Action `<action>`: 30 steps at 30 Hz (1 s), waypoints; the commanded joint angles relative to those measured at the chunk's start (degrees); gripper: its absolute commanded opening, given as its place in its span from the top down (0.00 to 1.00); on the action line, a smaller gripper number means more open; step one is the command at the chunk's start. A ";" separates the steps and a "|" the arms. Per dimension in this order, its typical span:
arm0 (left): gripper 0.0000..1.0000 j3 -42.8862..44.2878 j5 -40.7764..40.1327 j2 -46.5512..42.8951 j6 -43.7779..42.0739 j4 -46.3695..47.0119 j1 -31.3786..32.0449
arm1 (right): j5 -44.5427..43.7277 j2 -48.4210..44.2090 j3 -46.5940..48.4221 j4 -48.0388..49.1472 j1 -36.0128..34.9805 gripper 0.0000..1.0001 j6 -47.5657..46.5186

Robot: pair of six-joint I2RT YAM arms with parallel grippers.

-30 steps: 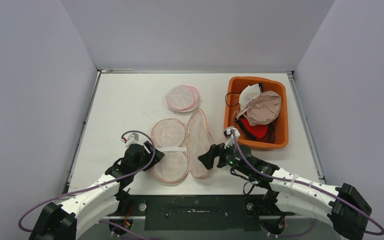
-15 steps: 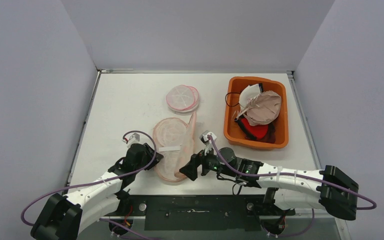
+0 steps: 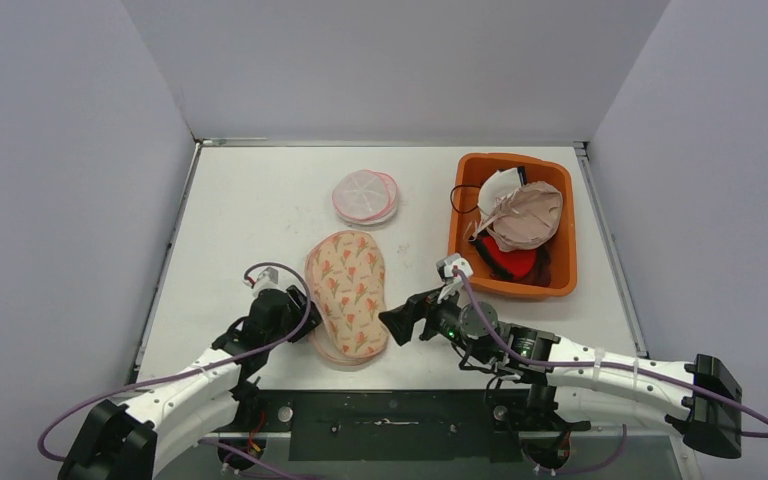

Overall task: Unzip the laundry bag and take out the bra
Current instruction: Close the laundry bag at the center of the board.

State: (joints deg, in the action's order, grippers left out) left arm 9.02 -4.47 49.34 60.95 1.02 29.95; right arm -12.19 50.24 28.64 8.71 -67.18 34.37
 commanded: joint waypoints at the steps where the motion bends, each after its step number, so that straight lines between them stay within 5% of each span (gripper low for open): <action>1: 0.50 3.37 -3.47 -4.11 -1.71 -10.51 0.02 | -4.42 -1.36 -3.27 -2.40 -0.06 0.02 1.87; 6: 0.31 9.19 -9.19 -13.45 -3.37 -24.88 -0.02 | -4.01 -0.54 -4.51 -1.25 -0.14 0.03 2.08; 10: 0.25 12.97 -12.76 -17.72 -4.14 -32.11 0.11 | -3.56 0.65 -4.65 -0.34 -0.30 0.04 1.81; 20: 0.28 17.74 -9.20 -8.03 -4.30 -24.44 0.10 | -2.70 2.31 -6.24 2.90 -0.40 0.05 2.72; 30: 0.46 13.66 -7.28 5.28 -4.76 -15.41 0.10 | -2.03 4.54 -7.45 5.00 -0.50 0.05 3.42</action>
State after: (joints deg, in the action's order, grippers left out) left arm 24.10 -12.38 51.92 56.86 -20.32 29.95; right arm -14.20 54.22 21.50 9.78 -67.22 36.97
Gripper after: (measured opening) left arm 0.589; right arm 0.948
